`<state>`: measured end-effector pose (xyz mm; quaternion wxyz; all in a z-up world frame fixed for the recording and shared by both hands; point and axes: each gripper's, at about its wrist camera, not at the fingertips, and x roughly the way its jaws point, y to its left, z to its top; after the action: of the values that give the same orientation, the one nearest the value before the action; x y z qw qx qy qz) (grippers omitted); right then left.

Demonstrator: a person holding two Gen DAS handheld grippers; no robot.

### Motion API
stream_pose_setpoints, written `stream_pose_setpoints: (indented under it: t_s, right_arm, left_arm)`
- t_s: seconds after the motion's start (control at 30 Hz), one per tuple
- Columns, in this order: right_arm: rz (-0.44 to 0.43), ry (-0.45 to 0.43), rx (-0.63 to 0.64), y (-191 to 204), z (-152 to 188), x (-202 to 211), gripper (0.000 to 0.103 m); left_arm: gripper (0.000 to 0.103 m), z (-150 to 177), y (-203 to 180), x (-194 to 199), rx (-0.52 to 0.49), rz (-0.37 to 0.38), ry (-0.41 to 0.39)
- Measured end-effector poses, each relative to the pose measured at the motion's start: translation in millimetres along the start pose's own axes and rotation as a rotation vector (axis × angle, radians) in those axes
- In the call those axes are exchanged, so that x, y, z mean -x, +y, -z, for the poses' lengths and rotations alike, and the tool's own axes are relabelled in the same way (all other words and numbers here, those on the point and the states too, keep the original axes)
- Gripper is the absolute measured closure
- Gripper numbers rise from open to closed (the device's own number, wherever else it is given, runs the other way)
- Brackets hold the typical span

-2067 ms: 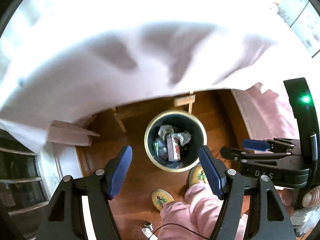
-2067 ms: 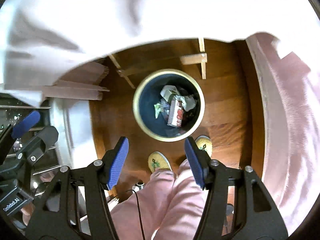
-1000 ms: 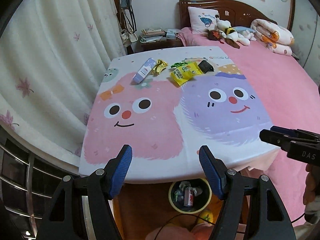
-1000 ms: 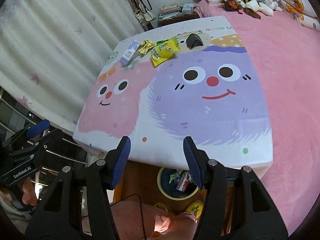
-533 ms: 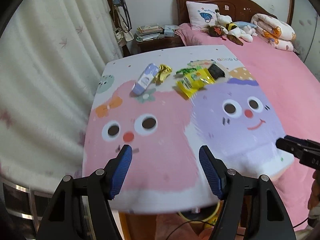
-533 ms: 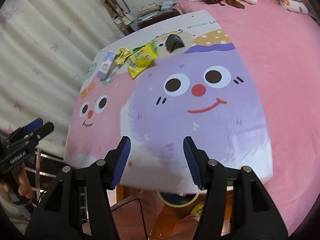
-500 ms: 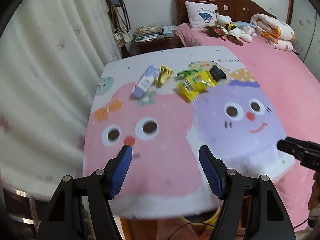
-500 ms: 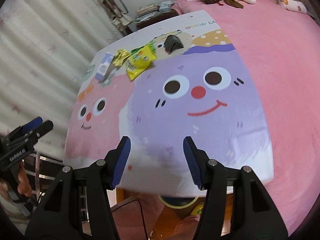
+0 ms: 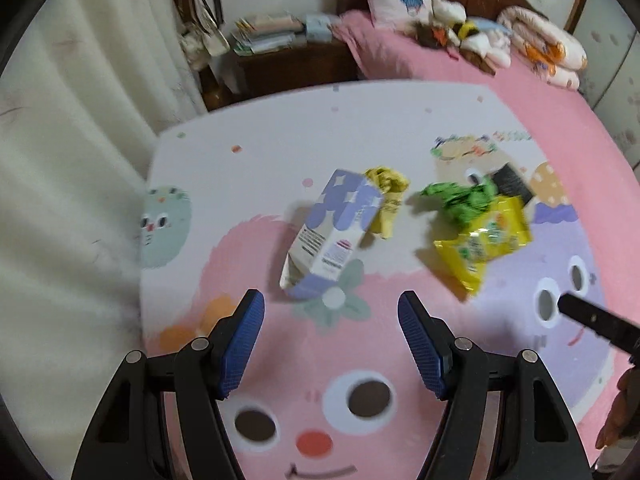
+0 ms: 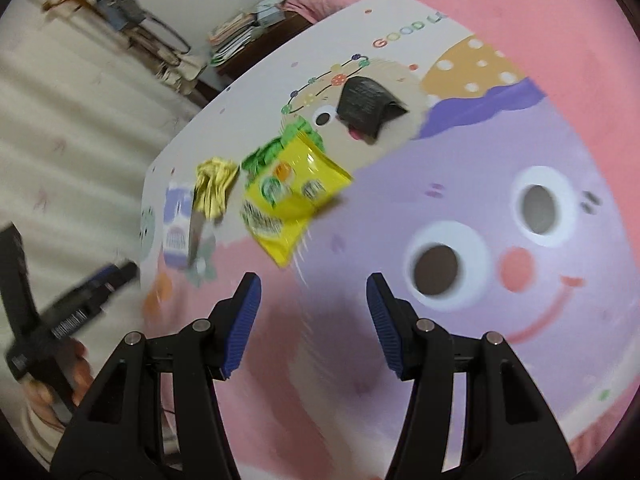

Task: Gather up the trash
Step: 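Grasp the yellow snack bag with the right tool while the left tool grasps the blue-white milk box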

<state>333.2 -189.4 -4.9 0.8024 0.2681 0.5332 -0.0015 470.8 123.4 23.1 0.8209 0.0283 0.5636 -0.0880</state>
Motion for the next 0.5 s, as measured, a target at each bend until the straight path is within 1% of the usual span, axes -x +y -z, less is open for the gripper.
stream_pose_setpoints:
  t_s: [0.1,0.17,0.3,0.5]
  right_arm:
    - [-0.026,0.009,-0.071,7,-14,-29,0.05]
    - [-0.033,0.01,-0.108,11,-23,-46,0.05]
    - [-0.005,-0.011,-0.119,24,-39,-73,0.05]
    - [0.037,-0.036,-0.128,33,-61,-98,0.05]
  left_arm:
    - [0.033,-11,9,-33,-0.005,0.03,0.038]
    - [0.033,-16,11,-47,-0.005,0.047,0.042]
    - [0.033,-30,13,-72,-0.039,0.056,0.051]
    - [0.033,-40,11,-93,-0.052,0.087,0.079]
